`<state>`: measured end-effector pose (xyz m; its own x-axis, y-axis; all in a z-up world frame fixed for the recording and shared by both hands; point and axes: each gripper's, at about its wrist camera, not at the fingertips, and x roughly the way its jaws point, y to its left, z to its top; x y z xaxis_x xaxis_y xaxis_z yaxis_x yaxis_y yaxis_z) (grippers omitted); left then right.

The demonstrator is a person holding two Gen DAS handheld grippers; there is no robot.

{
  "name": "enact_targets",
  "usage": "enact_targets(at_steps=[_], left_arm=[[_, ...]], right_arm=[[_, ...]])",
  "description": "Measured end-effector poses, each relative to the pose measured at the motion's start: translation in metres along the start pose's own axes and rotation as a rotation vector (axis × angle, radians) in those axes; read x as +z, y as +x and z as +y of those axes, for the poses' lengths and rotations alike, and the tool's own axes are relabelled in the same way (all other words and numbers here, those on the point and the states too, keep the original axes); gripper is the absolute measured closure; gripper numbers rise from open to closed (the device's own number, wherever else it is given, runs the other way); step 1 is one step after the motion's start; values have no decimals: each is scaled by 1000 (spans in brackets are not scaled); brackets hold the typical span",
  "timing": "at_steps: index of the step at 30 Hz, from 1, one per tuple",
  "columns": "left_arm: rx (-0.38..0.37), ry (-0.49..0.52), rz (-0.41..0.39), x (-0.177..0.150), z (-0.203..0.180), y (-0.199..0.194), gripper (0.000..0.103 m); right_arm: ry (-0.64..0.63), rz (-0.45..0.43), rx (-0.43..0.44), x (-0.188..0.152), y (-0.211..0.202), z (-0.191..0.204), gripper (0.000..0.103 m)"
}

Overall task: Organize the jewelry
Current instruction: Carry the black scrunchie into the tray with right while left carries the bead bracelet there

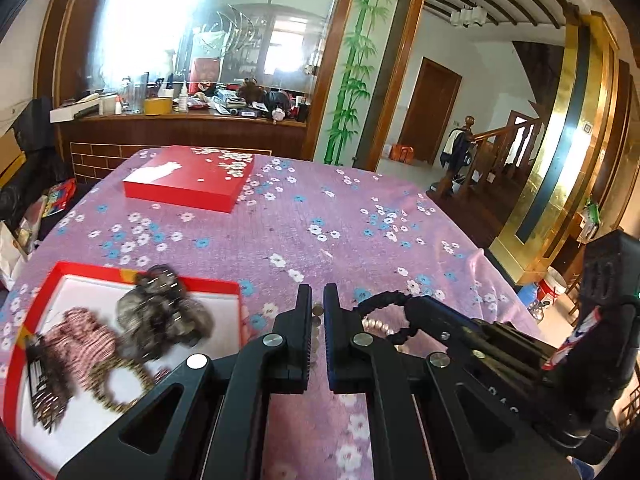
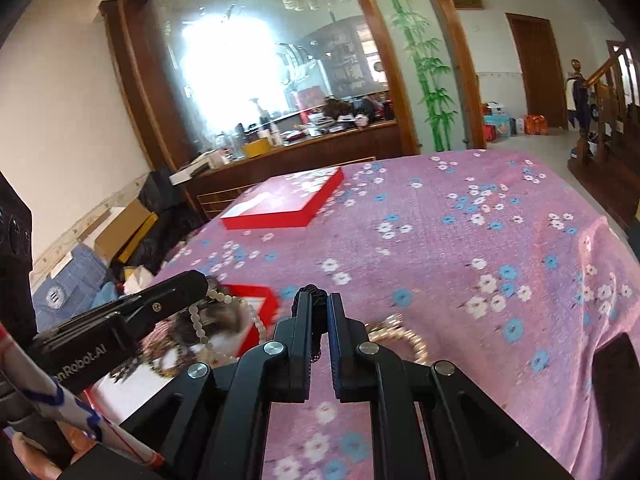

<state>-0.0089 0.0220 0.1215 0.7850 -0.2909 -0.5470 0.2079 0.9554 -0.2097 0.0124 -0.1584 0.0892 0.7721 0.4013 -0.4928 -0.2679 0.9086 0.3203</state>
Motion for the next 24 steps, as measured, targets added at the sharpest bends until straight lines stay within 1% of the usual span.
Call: enact_targets(at_steps=[5, 10, 15, 17, 21, 24], left_arm=[[21, -14, -2, -12, 27, -33, 98], [74, -59, 4, -38, 74, -58, 98], [118, -99, 48, -63, 117, -59, 98], [119, -134, 69, -69, 133, -56, 98], [132, -165, 97, -77, 152, -46, 98], [129, -189, 115, -80, 161, -37, 98]], right_arm=[[-17, 42, 90, -14, -1, 34, 95], [-76, 106, 165, -31, 8, 78, 95], [-119, 178, 202, -50, 26, 108, 94], [-126, 205, 214, -57, 33, 117, 94], [-128, 242, 217, -63, 48, 122, 94], [-125, 270, 194, -66, 60, 119, 94]])
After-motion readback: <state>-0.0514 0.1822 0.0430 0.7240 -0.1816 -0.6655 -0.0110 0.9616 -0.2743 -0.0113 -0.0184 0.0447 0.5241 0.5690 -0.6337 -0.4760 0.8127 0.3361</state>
